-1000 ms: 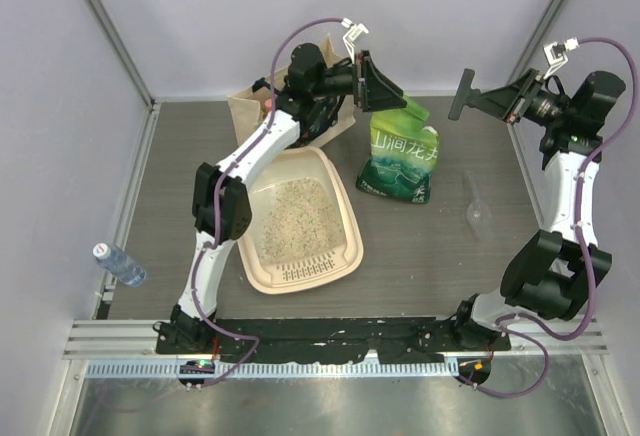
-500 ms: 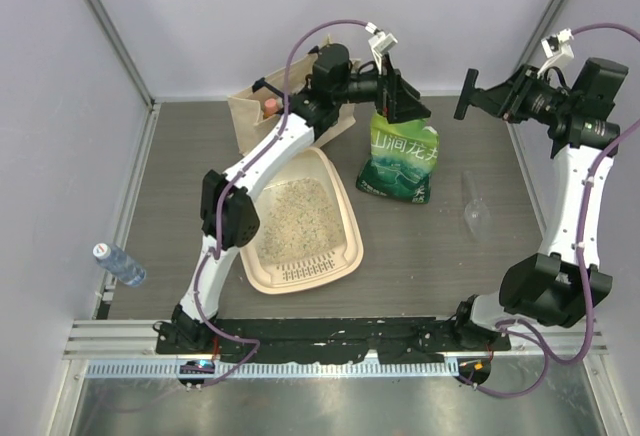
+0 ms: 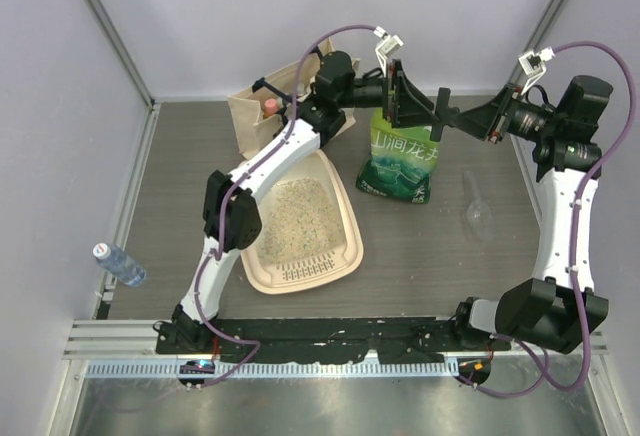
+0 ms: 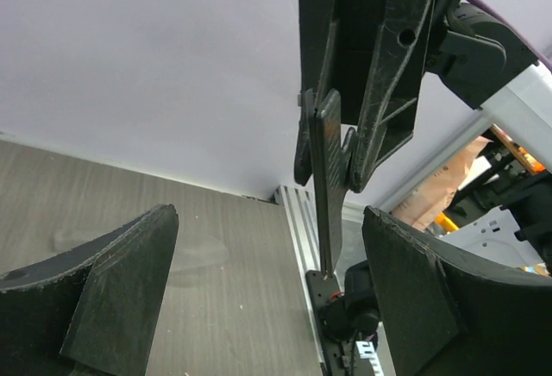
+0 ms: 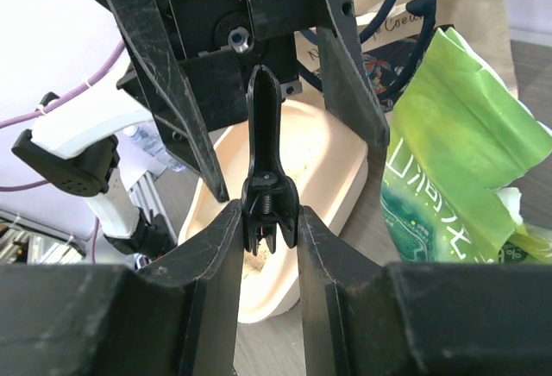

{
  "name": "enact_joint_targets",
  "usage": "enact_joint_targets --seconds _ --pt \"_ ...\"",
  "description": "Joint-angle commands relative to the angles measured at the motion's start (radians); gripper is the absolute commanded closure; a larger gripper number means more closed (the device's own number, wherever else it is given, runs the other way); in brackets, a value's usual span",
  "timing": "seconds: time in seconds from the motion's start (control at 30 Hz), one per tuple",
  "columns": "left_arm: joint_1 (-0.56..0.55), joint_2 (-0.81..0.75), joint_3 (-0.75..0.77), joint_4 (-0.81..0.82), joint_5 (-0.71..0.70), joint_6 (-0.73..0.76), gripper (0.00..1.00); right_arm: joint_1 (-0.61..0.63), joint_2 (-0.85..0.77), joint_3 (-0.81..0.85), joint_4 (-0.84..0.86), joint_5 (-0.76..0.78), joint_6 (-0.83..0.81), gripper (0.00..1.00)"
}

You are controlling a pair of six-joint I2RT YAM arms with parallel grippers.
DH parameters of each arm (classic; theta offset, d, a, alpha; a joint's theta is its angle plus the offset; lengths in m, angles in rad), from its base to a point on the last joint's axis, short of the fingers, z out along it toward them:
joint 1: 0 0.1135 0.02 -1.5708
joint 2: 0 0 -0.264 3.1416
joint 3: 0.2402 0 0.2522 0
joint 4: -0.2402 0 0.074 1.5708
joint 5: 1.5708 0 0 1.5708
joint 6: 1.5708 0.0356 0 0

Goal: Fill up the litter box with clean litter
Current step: Pick up the clamp at the center of the board.

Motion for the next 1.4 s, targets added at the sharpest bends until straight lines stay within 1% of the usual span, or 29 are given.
enact_joint_targets --seconds 0.0,0.07,0.13,0.17,0.2,0.27,0.3,0.33,0.37,0.4,0.43,0.47,0.5,0.53,0.57,0.6,0.63,0.7,0.77,0.93,1.03,1.13,1.2,1.23,1.3,1.37 --pt "-0.016 -0.058 -0.012 0.096 0.047 -0.062 0.11 0.008 -0.021 -0.035 0.194 -0.038 0.14 0.99" --pt "-0.024 -0.058 -0.011 0.104 0.054 -0.07 0.15 0.014 -0.012 -0.046 0.204 -0.038 0.149 0.99" --pt "-0.029 -0.051 -0.011 0.11 0.065 -0.073 0.29 0.023 -0.001 -0.057 0.222 -0.043 0.172 0.99" --pt "-0.032 -0.05 -0.013 0.113 0.068 -0.071 0.38 0.031 0.0 -0.069 0.249 -0.043 0.185 0.99" --pt "-0.035 -0.051 -0.021 0.113 0.067 -0.073 0.61 0.034 0.0 -0.074 0.257 -0.037 0.195 0.99" --pt "-0.036 -0.054 -0.03 0.131 0.071 -0.077 0.77 0.037 0.002 -0.083 0.262 -0.032 0.196 0.99" --pt "-0.036 -0.053 -0.031 0.133 0.074 -0.077 0.96 0.037 0.004 -0.084 0.26 -0.029 0.199 0.99" --pt "-0.036 -0.054 -0.031 0.136 0.073 -0.077 1.0 0.037 0.007 -0.086 0.259 -0.03 0.199 0.99" --pt "-0.036 -0.054 -0.033 0.136 0.073 -0.079 1.0 0.037 0.008 -0.09 0.259 -0.027 0.196 0.99" --pt "-0.036 -0.054 -0.036 0.14 0.073 -0.085 1.0 0.037 0.01 -0.092 0.259 -0.017 0.197 0.95" --pt "-0.036 -0.054 -0.038 0.143 0.073 -0.088 1.0 0.037 0.011 -0.094 0.26 -0.003 0.199 0.86" --pt "-0.036 -0.054 -0.041 0.147 0.079 -0.091 1.0 0.032 0.013 -0.092 0.259 0.014 0.203 0.58" --pt "-0.035 -0.056 -0.045 0.147 0.077 -0.099 1.0 0.032 0.013 -0.091 0.26 0.041 0.208 0.48" --pt "-0.033 -0.058 -0.047 0.15 0.08 -0.103 1.0 0.032 0.013 -0.083 0.263 0.04 0.206 0.43" --pt "-0.032 -0.056 -0.045 0.148 0.08 -0.11 1.0 0.032 0.013 -0.081 0.271 0.036 0.206 0.37" --pt "-0.03 -0.053 -0.041 0.147 0.091 -0.116 1.0 0.031 0.011 -0.081 0.279 0.034 0.206 0.35" --pt "-0.03 -0.051 -0.036 0.137 0.099 -0.117 1.0 0.032 0.008 -0.083 0.291 0.025 0.203 0.31" --pt "-0.03 -0.045 -0.025 0.133 0.113 -0.122 1.0 0.034 0.008 -0.086 0.29 0.005 0.196 0.3" --pt "-0.029 -0.042 -0.022 0.128 0.111 -0.12 1.0 0.032 0.013 -0.094 0.285 -0.023 0.205 0.32" --pt "-0.03 -0.015 0.015 0.104 0.108 -0.137 1.0 0.04 0.023 -0.123 0.29 -0.075 0.215 0.41" --pt "-0.03 -0.004 0.031 0.094 0.105 -0.146 1.0 0.041 0.027 -0.135 0.29 -0.095 0.219 0.44" --pt "-0.029 -0.004 0.035 0.09 0.113 -0.15 1.0 0.041 0.025 -0.138 0.296 -0.096 0.217 0.51" --pt "-0.029 -0.002 0.033 0.088 0.122 -0.15 1.0 0.041 0.028 -0.13 0.3 -0.087 0.219 0.51" --pt "-0.03 -0.002 0.031 0.087 0.123 -0.154 1.0 0.041 0.028 -0.126 0.303 -0.083 0.219 0.48" --pt "-0.029 -0.005 0.028 0.087 0.128 -0.156 1.0 0.041 0.03 -0.112 0.322 -0.078 0.232 0.47" --pt "-0.029 -0.007 0.022 0.087 0.13 -0.157 1.0 0.04 0.03 -0.118 0.436 -0.08 0.329 0.45"
